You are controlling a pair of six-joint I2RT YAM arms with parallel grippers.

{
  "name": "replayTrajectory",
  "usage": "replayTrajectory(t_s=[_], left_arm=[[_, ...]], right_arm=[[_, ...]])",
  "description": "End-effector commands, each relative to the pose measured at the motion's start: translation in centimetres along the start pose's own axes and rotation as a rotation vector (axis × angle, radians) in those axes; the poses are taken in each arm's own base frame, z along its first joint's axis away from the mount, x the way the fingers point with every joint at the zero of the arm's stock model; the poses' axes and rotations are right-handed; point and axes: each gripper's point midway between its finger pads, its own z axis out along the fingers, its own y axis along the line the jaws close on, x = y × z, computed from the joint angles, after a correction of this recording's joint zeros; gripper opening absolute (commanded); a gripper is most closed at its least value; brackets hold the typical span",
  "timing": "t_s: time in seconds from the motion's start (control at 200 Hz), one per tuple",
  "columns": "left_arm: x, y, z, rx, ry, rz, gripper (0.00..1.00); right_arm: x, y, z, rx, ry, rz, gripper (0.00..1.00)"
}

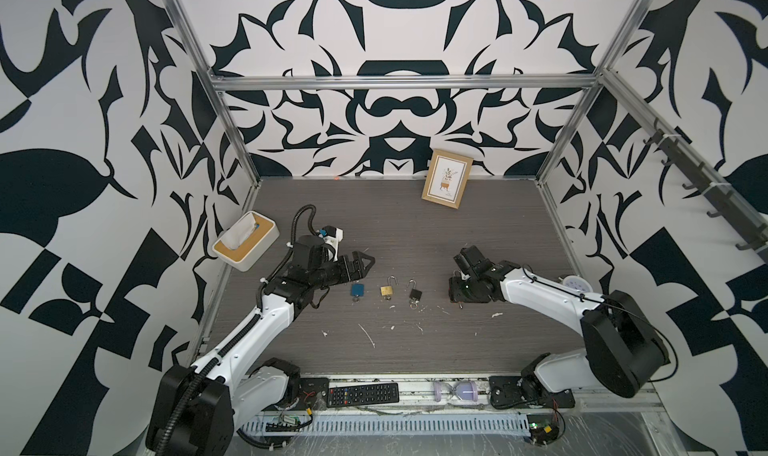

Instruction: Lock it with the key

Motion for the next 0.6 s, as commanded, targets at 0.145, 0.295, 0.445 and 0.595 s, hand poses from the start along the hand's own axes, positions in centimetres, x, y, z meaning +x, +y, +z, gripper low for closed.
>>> replayTrajectory(t_s=[0.145, 0.295, 0.445, 0.595], left_arm=[[-0.3, -1.4, 0.8, 0.031, 0.008, 0.028, 0.99], [-0.1, -1.4, 0.9, 0.029, 0.012, 0.028, 0.99], [0.2, -1.4, 1.2, 0.029, 0.024, 0.034, 0.99], [0.4, -1.4, 1.5, 0.026, 0.031, 0.039, 0.99]], right_arm=[[-1.2, 0.5, 0.7, 0.014, -0.026, -0.025, 0.54], [-0.9, 0.3, 1.4, 0.036, -0.004, -0.032, 0.49], [-0.7, 0.1, 1.5, 0.051, -0.003, -0.04, 0.48], [-0.8, -0.1, 1.0, 0.063, -0.014, -0.057, 0.41]])
